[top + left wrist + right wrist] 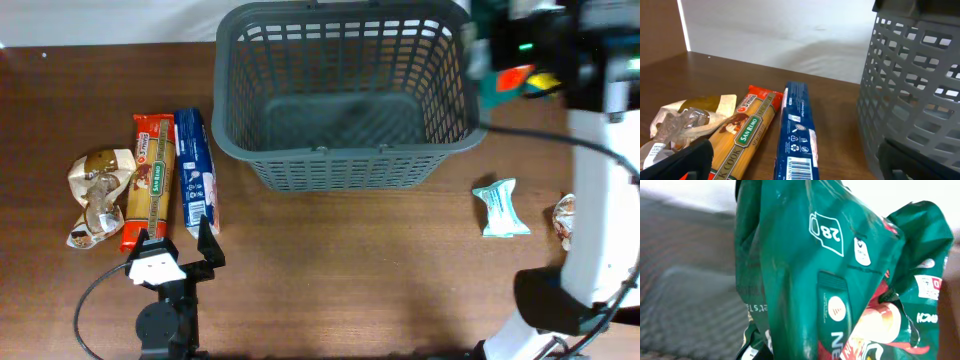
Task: Pack container
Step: 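Lift the Nescafe pack and drop it into the grey basket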
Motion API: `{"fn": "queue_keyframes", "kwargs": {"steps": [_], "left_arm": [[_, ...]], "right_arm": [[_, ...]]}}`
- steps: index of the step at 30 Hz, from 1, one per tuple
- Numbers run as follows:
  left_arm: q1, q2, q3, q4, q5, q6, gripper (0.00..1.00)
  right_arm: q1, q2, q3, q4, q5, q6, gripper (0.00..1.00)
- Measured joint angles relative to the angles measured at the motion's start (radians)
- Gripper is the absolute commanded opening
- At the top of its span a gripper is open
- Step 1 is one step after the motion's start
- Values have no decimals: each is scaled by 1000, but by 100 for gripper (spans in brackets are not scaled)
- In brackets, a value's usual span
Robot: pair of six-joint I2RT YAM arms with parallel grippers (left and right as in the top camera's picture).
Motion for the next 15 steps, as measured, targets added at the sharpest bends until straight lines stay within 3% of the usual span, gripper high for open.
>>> {"fn": "queue_keyframes", "kwargs": {"steps": [7,15], "left_arm": [[0,0,0,0,0,0,99],[0,0,0,0,0,0,99]], "right_arm": [[243,78,0,-1,-45,-116,4],[281,360,-1,-32,-44,-121,4]]}}
